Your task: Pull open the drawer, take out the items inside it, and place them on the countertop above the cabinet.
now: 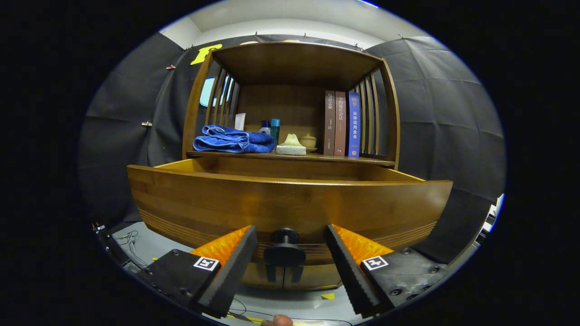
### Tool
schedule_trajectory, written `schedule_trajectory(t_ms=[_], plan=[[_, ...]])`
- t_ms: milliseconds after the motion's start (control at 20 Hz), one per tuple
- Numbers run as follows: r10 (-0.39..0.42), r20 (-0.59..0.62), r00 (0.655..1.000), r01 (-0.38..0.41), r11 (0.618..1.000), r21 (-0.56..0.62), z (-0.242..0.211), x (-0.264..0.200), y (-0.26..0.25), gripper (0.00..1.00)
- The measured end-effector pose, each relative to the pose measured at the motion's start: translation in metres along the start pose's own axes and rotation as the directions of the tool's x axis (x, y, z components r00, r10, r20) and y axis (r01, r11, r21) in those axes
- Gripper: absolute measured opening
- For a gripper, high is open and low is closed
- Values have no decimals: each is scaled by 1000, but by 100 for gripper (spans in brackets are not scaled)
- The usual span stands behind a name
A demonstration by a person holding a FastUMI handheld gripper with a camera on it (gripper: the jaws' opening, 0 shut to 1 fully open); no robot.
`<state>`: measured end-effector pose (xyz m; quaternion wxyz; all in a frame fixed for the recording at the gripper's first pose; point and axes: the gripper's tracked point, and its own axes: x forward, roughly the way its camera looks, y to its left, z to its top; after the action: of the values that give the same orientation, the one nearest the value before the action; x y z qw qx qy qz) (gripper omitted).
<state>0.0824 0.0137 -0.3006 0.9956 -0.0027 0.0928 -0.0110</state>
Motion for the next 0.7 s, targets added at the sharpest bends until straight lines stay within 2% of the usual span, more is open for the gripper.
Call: schedule_trajectory(t_ms=[250,700], plan=[[7,-19,1000,-7,1000,-2,1,10,-2,100],[13,-37,999,-13,1000,-20,11,65,0,100]])
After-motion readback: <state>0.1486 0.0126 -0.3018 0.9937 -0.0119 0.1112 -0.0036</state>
